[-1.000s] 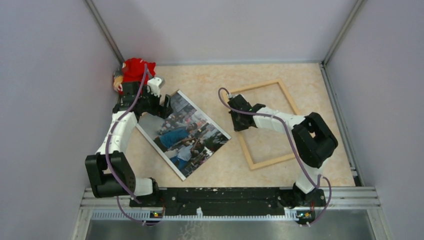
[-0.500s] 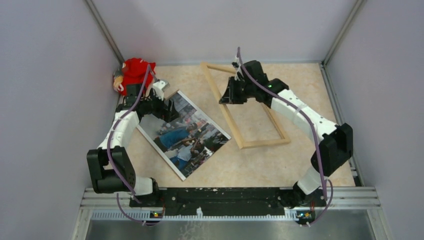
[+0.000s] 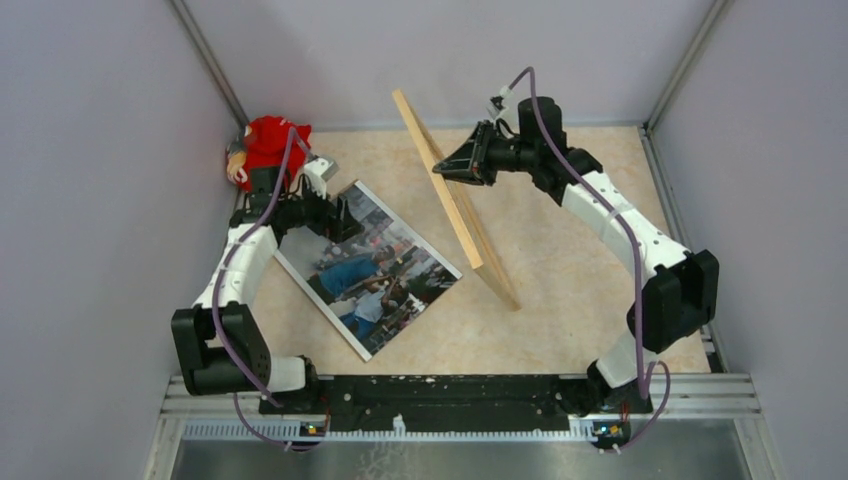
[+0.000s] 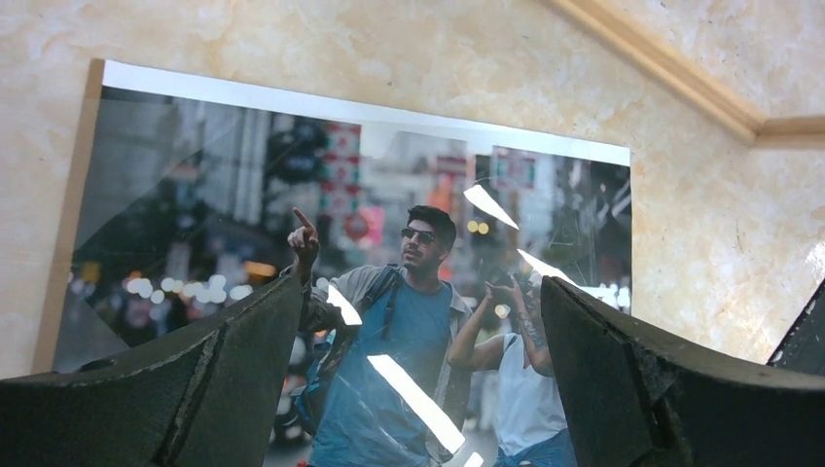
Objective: Put the photo into the frame
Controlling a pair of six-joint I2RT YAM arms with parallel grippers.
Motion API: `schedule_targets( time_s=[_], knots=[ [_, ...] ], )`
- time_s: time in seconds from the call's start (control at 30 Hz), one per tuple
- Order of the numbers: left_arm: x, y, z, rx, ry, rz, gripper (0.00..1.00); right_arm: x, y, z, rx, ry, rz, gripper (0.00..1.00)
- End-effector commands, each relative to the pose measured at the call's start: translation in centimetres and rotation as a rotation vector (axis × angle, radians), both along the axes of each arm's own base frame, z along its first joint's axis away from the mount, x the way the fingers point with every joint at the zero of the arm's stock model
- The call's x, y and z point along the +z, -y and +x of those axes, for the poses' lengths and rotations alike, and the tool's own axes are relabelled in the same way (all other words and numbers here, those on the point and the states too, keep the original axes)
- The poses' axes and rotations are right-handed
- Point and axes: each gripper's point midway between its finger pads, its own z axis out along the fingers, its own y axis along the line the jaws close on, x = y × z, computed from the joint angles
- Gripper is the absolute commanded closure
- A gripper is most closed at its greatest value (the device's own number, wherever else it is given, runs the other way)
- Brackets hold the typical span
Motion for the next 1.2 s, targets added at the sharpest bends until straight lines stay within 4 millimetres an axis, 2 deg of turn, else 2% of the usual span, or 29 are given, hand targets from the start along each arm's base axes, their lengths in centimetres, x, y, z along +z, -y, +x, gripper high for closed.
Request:
schedule_targets(
  time_s=[0.0, 0.07, 0.13, 0.33, 0.47, 0.6, 0.73, 1.0, 1.07, 1.17],
  knots=[
    [2.2, 0.3, 0.4, -0.008, 0.086, -0.008, 0.01, 7.5, -0.6, -1.3, 0.072, 0.075, 0.225, 1.00],
    [2.3, 0.4, 0.3, -0.009, 0.088, -0.013, 0.01, 7.6, -0.2, -1.0, 0.054, 0.073, 0.223, 1.00],
    [2.5, 0.5, 0.3, -0.010, 0.092, -0.020, 0.01, 6.9, 0.5, -0.7, 0.032, 0.058, 0.218, 1.00],
    [2.7, 0.3, 0.4, -0.002, 0.112, -0.004, 0.01, 2.8, 3.8, 0.3, -0.044, -0.064, 0.295, 1.00],
    [3.0, 0.4, 0.2, -0.014, 0.121, -0.007, 0.01, 1.6, 6.6, 0.9, -0.084, -0.102, 0.309, 1.00],
    [3.5, 0.5, 0.1, -0.012, 0.132, -0.015, 0.01, 0.8, 10.0, 1.9, -0.155, -0.100, 0.256, 0.60],
    [3.5, 0.3, 0.4, -0.002, 0.136, -0.007, 0.01, 0.0, 12.8, 2.6, -0.211, -0.095, 0.211, 0.42],
    [3.0, -0.1, 0.4, 0.006, 0.148, 0.021, 0.01, -0.7, 17.0, 3.3, -0.311, -0.025, 0.009, 0.27],
    [2.8, -0.1, 0.3, 0.004, 0.148, 0.025, 0.01, -0.5, 17.9, 3.4, -0.334, 0.009, -0.039, 0.26],
    [2.4, -0.1, 0.3, 0.004, 0.147, 0.030, 0.01, -0.7, 18.1, 3.1, -0.342, 0.024, -0.058, 0.26]
  ],
)
